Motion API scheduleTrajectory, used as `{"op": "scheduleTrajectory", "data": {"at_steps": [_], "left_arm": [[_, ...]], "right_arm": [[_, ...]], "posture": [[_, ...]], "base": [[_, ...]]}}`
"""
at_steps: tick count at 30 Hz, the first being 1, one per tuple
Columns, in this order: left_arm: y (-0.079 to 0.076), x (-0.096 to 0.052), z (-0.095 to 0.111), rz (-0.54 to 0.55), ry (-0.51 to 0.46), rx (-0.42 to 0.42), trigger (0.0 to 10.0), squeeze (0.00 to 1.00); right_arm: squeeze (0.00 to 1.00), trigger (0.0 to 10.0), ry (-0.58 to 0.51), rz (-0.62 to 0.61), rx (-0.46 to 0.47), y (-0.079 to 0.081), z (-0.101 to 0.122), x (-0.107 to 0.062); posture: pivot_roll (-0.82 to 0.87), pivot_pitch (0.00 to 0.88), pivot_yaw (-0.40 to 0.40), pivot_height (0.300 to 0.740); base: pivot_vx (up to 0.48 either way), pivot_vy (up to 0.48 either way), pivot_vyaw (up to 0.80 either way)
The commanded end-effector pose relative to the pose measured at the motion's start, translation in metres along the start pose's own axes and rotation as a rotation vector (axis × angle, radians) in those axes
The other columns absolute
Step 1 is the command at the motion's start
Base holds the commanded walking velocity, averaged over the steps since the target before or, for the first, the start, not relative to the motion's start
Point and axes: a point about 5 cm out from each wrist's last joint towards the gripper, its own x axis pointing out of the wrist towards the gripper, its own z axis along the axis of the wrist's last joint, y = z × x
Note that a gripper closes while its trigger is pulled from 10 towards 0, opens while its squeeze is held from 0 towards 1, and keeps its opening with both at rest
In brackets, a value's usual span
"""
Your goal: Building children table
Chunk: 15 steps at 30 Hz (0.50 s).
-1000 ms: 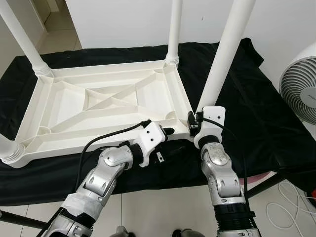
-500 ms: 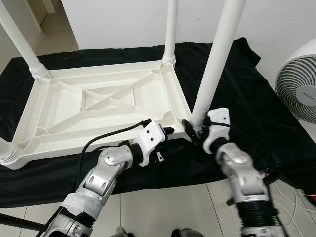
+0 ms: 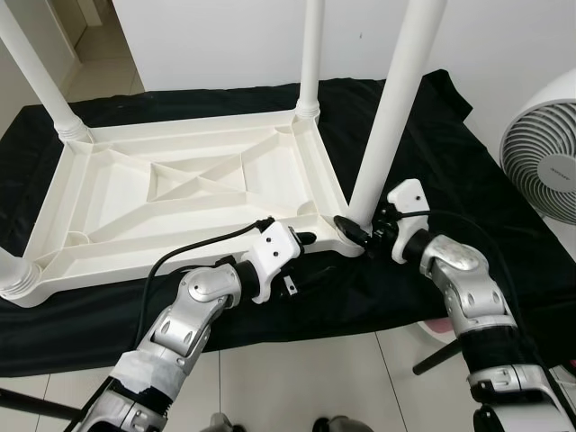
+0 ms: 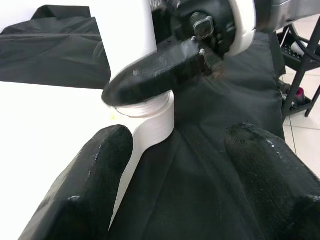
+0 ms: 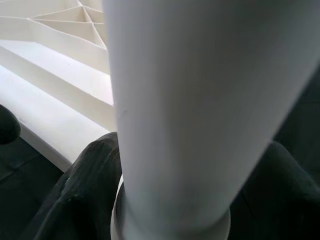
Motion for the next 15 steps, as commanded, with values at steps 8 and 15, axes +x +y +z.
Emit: {"op": "scheduleTrajectory", "data": {"at_steps": [8, 15], "left_arm": [[0.001, -0.003, 0.001, -0.014, -0.001, 0.008, 10.0, 0.00], [0.003, -0.005, 0.001, 0.001, 0.004, 0.010, 10.0, 0.00]], "right_arm": [[0.00, 10.0, 0.055, 0.091, -0.024, 0.003, -0.012, 0.016], [0.00, 0.0, 0.031, 0.165, 0.003, 0.010, -0.013, 0.024]], "posture": [[-0.12, 0.080, 0.038, 0.740], [-0.12, 0.084, 0.034, 0.740]], "base": [[0.000, 0.000, 0.00], [0.000, 0.000, 0.00]]}}
